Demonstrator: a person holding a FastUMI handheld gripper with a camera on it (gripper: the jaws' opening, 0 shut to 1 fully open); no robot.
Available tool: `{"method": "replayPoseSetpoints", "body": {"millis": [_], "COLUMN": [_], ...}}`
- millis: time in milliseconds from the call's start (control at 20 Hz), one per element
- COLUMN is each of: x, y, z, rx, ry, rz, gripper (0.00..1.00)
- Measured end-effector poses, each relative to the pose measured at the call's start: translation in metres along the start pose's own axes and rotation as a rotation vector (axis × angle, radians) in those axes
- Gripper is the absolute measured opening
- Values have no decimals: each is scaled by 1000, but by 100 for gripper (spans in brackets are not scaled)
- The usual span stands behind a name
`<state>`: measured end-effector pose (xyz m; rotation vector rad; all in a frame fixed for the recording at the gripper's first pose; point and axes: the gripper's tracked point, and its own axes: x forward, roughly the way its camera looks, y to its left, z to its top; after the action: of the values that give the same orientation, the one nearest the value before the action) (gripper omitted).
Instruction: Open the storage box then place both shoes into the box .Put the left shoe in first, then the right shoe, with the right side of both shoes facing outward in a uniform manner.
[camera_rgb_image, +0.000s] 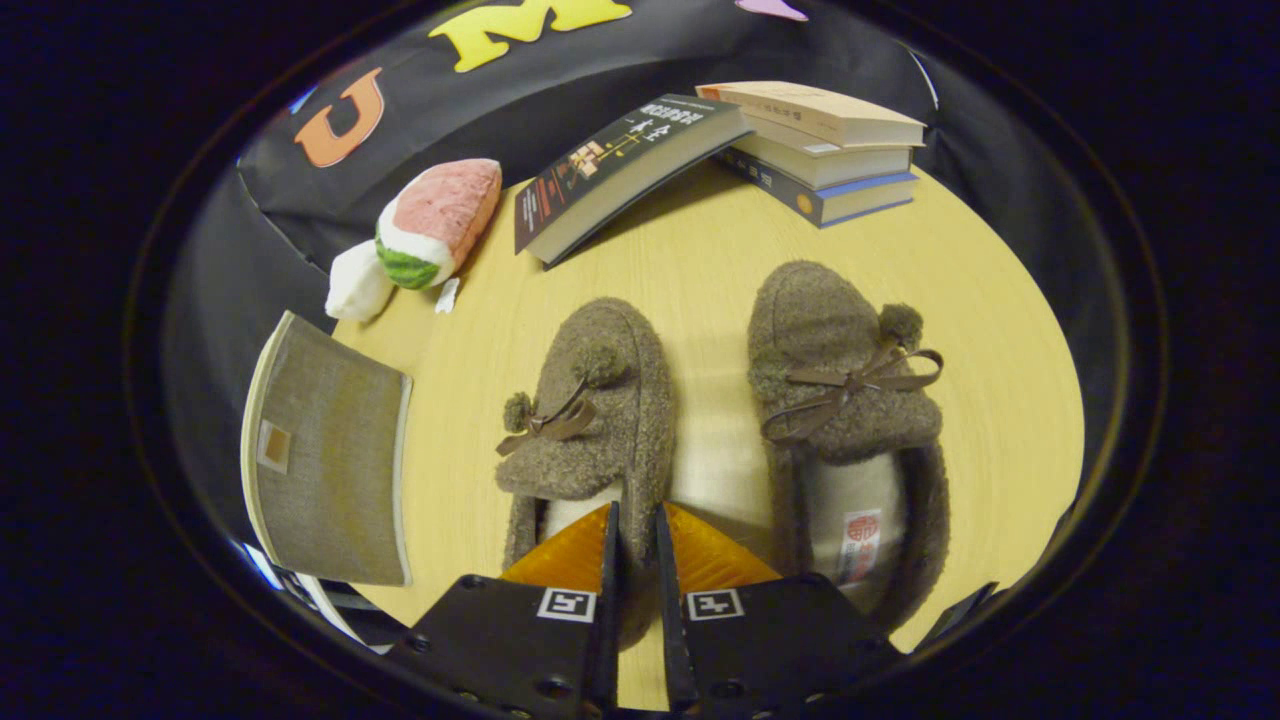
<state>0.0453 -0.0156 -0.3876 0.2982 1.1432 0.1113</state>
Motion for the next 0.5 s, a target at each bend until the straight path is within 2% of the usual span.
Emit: {"method": "replayPoseSetpoints", "body": {"millis": [50,150,350,500], "x": [-2,-4,-13,-27], "y": [-3,-2,7,20], "z": [1,0,-6,-11], "rx": [20,61,192,245], "ry": [-4,14,37,31], "rz": [-6,2,51,73], "gripper": [19,0,0,0]}}
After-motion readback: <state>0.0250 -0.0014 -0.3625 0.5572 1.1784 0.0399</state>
